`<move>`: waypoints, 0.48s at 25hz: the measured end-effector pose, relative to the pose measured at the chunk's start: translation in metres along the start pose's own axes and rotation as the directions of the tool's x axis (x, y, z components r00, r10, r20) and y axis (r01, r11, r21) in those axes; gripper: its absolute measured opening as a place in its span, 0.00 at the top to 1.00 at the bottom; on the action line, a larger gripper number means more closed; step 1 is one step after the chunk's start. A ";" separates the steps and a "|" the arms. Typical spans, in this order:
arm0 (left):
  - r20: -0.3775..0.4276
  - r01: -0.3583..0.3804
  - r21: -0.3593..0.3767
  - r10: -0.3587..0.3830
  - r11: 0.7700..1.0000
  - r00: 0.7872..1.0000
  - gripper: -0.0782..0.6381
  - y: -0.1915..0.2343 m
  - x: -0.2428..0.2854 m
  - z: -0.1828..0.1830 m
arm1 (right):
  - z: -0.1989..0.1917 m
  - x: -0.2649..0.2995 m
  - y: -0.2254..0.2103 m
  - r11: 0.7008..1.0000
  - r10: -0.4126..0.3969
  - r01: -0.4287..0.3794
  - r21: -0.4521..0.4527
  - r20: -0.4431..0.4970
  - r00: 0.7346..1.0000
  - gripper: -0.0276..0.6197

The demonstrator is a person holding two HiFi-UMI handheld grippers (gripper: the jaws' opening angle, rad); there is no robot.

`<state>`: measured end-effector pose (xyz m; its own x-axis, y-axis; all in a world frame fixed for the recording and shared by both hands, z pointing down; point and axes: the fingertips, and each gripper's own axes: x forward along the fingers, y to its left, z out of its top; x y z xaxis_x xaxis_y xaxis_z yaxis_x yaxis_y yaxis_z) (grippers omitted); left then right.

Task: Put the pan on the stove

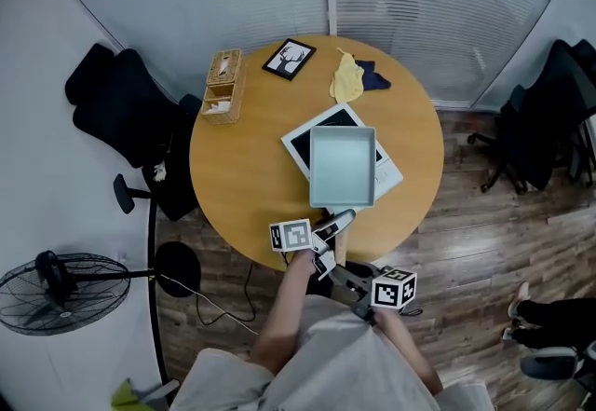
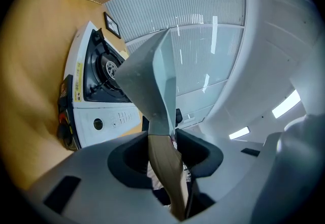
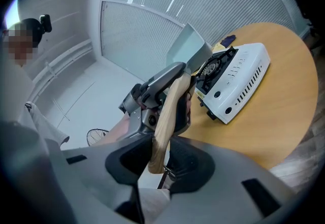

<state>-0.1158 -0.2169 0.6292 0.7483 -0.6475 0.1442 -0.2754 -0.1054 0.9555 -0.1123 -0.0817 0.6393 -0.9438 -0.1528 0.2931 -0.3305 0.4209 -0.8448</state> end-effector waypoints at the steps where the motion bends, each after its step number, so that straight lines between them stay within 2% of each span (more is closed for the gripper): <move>1: -0.010 0.003 -0.005 -0.003 1.000 1.000 0.66 0.002 0.000 0.003 | 0.003 0.004 -0.001 1.000 -0.005 0.005 0.003 0.008 1.000 0.78; 12: -0.108 0.024 -0.051 -0.029 0.998 0.994 0.66 0.025 0.012 0.038 | 0.033 0.040 -0.012 0.997 -0.067 0.061 0.053 0.110 0.992 0.78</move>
<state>-0.1368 -0.2565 0.6455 0.8168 -0.5588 0.1433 -0.2264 -0.0821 0.9706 -0.1460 -0.1223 0.6459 -0.9133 -0.2780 0.2978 -0.3868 0.3625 -0.8479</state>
